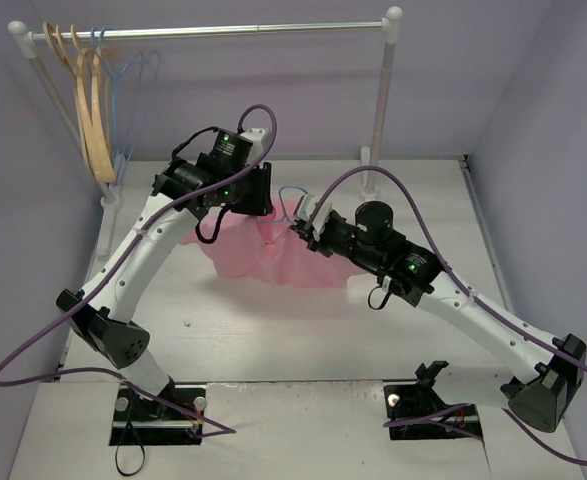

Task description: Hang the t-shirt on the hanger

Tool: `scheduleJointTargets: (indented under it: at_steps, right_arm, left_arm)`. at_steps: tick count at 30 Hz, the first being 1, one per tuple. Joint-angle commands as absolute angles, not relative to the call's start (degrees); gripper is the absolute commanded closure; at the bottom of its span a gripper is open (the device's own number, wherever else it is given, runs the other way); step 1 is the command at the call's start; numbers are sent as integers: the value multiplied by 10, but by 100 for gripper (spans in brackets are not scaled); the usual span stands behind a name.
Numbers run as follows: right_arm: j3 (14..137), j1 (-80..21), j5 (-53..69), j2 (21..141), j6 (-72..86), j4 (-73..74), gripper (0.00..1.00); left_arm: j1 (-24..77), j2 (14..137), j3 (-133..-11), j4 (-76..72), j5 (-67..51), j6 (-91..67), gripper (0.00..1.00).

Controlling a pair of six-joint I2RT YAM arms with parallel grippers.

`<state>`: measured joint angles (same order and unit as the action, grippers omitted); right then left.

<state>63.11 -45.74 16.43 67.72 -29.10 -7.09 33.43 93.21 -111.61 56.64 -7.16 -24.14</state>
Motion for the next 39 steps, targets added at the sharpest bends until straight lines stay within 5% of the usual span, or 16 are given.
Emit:
scheduleJointTargets:
  at_steps: [1, 14, 20, 39]
  right_arm:
    - [610, -439, 202, 649, -257, -177, 100]
    - [541, -365, 275, 639, -225, -213, 100]
    - [540, -351, 302, 645, -222, -216, 100]
    - [558, -351, 357, 664, -221, -185, 100]
  left_arm:
    - [337, 902, -1125, 527, -67, -244, 74]
    - [267, 871, -1172, 536, -124, -123, 46]
    - [159, 810, -1031, 512, -239, -34, 45]
    - [149, 706, -823, 423, -344, 276, 47]
